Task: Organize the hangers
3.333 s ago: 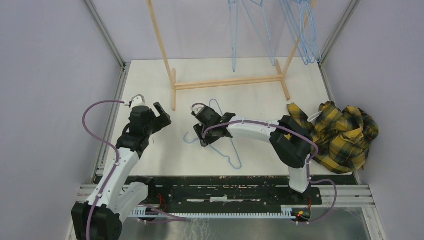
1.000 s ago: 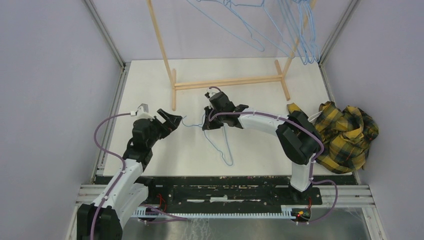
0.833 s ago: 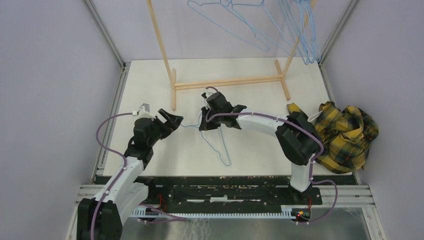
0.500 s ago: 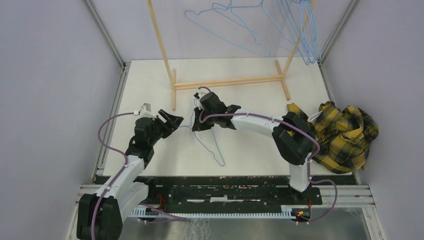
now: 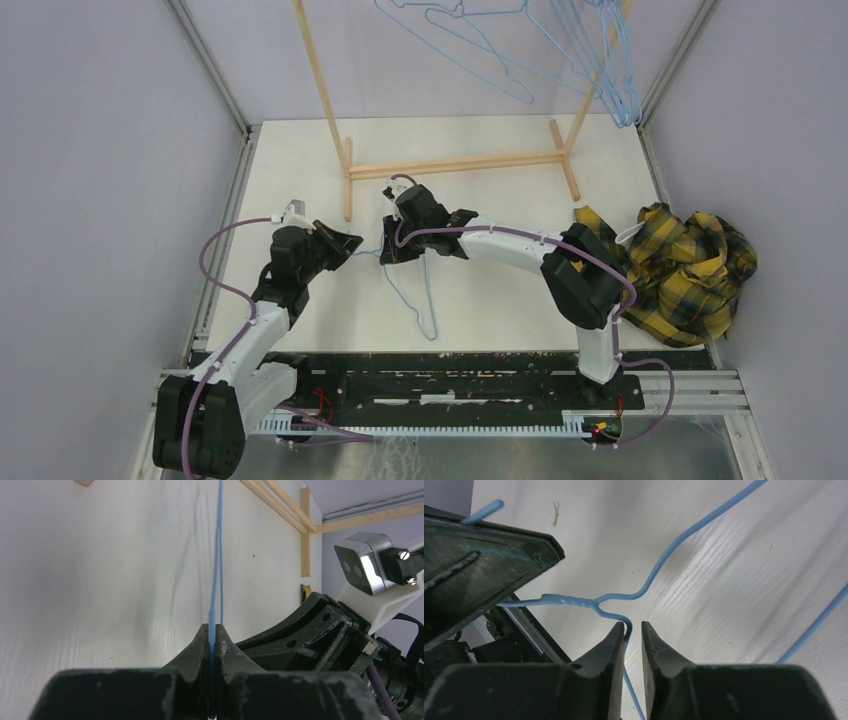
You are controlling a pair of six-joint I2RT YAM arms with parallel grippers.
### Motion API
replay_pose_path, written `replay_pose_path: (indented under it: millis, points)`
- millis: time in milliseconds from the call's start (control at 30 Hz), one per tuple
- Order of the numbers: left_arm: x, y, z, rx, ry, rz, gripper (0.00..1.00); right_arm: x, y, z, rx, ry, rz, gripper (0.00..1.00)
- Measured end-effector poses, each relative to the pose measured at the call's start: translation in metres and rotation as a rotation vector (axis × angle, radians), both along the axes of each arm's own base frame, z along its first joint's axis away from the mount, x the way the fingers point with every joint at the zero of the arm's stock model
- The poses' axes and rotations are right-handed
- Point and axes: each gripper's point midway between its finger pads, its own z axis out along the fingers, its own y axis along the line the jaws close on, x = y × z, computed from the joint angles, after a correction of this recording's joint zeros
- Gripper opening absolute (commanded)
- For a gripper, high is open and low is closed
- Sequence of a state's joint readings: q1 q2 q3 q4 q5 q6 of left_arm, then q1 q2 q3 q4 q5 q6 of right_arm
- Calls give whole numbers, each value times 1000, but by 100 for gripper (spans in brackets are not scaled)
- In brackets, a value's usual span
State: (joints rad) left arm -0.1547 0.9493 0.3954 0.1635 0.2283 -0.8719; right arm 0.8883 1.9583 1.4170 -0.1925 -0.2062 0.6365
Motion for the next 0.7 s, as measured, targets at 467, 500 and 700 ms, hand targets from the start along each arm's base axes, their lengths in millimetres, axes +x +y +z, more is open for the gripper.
replay_pose_path:
  millis: [467,500,700]
  points:
    - [3,-6,20,-12,23,3,33,-37,-5,-9,4,0,71,1]
    - [3,-6,21,-10,26,3,57,-38,-5,-8,6,-3,73,1]
    - [4,-10,59,-7,-91,-40,99,-36,-32,-7,-58,-12,50,1]
